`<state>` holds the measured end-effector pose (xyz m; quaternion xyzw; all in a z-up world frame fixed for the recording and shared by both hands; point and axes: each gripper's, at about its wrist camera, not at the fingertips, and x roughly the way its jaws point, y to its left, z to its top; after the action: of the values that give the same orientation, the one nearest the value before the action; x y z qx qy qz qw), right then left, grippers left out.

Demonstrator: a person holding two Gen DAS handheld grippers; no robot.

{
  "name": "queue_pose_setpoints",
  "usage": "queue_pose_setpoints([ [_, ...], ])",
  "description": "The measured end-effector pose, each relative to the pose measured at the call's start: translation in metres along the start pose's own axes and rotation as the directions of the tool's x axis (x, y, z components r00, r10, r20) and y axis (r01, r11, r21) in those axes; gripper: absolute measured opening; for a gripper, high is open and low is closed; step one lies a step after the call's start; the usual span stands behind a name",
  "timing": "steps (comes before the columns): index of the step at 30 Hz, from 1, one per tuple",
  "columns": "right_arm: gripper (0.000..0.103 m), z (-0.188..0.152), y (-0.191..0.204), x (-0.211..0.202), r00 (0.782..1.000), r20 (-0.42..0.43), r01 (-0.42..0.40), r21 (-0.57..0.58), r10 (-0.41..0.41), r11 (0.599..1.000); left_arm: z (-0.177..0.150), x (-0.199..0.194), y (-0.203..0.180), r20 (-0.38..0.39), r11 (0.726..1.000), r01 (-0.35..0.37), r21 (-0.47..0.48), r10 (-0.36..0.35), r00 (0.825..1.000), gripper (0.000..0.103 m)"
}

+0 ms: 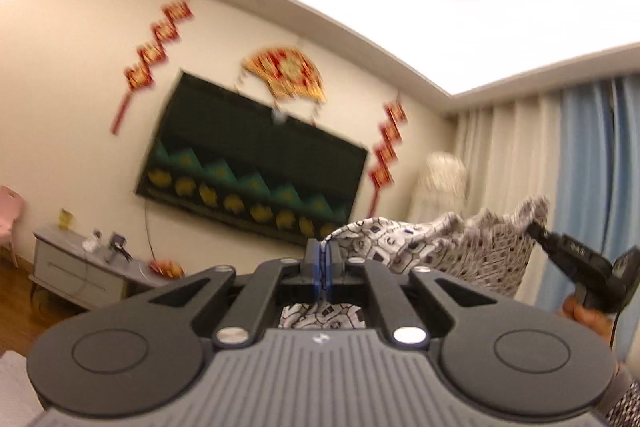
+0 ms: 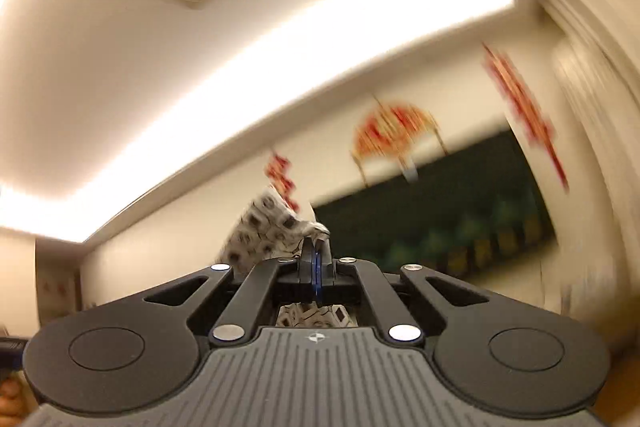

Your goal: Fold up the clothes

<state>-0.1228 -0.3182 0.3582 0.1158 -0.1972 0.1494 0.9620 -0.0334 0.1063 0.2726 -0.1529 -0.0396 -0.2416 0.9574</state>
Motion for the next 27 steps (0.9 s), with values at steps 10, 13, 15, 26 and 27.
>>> queue_pose_setpoints([
  [10,0.000,-0.190,0.134,0.206,0.896,-0.438,-0.066,-0.284,-0.069,0.956,-0.113,-0.031,0.151,-0.256,0.734,-0.658,-0.168,0.612,0.748,0.002],
  [13,0.018,-0.319,0.152,0.214,0.694,-0.717,-0.126,-0.205,-0.061,0.971,-0.184,-0.050,0.211,-0.453,0.582,-0.798,-0.153,0.676,0.580,0.004],
  [15,0.040,-0.371,0.142,0.192,0.608,-0.793,-0.092,-0.125,-0.044,0.988,-0.221,-0.074,0.240,-0.532,0.500,-0.850,-0.166,0.680,0.504,0.010],
  [26,0.096,-0.408,0.000,-0.042,0.529,-0.829,0.191,-0.096,-0.185,0.977,-0.239,-0.028,0.178,-0.552,0.807,-0.573,-0.144,0.415,0.723,0.083],
  [27,0.097,-0.415,-0.015,-0.056,0.506,-0.839,0.267,-0.069,-0.200,0.961,-0.248,-0.004,0.162,-0.591,0.852,-0.513,-0.108,0.360,0.722,0.096],
])
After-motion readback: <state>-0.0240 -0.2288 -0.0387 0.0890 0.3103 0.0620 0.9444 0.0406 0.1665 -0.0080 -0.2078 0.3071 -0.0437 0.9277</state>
